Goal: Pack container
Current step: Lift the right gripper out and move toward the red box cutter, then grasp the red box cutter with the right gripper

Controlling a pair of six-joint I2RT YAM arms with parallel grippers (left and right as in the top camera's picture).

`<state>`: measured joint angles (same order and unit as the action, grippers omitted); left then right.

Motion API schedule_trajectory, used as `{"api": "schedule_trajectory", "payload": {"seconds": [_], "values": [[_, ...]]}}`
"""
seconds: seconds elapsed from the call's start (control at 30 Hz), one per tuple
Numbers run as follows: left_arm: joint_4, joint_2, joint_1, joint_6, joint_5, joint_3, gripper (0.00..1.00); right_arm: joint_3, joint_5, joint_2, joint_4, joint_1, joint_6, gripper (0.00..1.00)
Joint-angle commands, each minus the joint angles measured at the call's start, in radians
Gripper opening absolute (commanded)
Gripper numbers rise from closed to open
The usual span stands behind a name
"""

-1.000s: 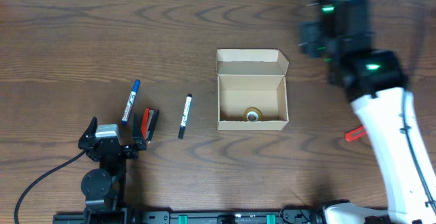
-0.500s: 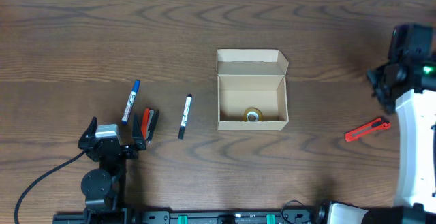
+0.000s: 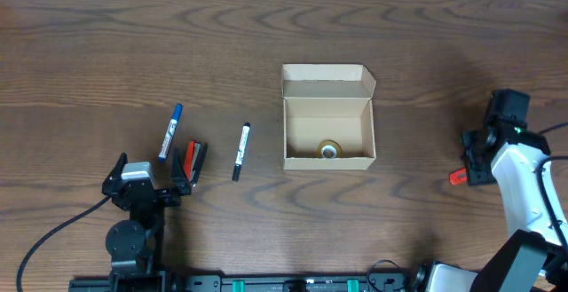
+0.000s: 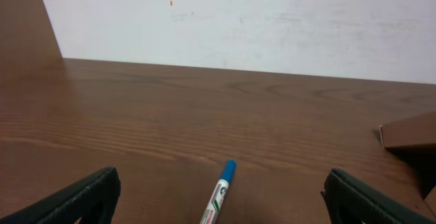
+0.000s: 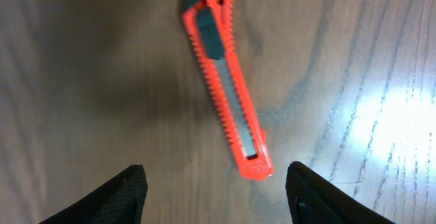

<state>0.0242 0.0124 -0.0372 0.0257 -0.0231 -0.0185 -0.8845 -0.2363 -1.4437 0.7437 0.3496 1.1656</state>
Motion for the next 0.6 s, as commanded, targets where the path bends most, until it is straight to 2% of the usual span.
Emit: {"api": "schedule_trajectory", "payload": {"seconds": [0.0,0.27,0.57], "values": [[0.052,-0.008,0.005,-0.008,0.004,0.014,0.95,0.018,0.028,0.004,-0.016,0.053,-0.069,0.64],[0.052,-0.008,0.005,-0.008,0.004,0.014,0.95,0.018,0.129,-0.026,-0.047,0.179,-0.246,0.61],[0.052,-0.008,0.005,-0.008,0.003,0.014,0.95,0.017,0.159,-0.15,-0.083,0.201,-0.307,0.59]]}}
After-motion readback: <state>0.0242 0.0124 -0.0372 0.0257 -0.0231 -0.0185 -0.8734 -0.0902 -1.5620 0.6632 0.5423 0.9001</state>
